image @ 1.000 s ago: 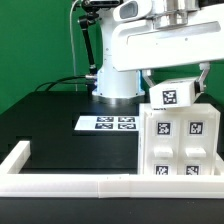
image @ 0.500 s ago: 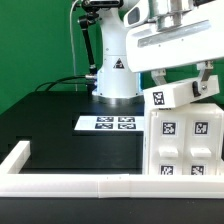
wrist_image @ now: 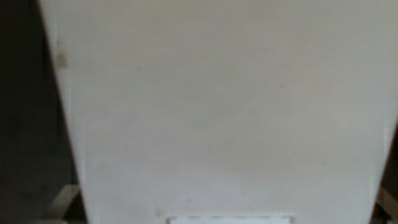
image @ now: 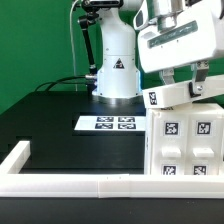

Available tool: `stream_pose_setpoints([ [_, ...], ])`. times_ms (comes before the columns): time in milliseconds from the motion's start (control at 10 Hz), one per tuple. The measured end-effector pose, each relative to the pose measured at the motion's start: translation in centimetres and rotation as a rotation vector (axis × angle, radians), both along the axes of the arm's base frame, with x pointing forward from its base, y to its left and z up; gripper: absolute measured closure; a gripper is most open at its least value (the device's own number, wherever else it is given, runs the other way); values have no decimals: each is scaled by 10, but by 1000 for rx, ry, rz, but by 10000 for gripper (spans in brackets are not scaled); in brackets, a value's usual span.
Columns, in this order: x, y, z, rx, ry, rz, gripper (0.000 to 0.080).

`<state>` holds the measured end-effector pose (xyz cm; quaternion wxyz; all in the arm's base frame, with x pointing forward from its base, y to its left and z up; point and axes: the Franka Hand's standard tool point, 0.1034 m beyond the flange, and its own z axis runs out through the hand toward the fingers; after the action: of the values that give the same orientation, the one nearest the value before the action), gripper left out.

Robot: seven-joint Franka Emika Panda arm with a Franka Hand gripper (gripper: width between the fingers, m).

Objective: Assemble cabinet

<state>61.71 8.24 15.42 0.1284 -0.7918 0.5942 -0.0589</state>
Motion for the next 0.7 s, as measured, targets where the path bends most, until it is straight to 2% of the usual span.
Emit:
stream_pose_setpoints([
  [400,-1,1,-1,134,51,-347,256],
  [700,-1,1,-1,218,94,-580,256],
])
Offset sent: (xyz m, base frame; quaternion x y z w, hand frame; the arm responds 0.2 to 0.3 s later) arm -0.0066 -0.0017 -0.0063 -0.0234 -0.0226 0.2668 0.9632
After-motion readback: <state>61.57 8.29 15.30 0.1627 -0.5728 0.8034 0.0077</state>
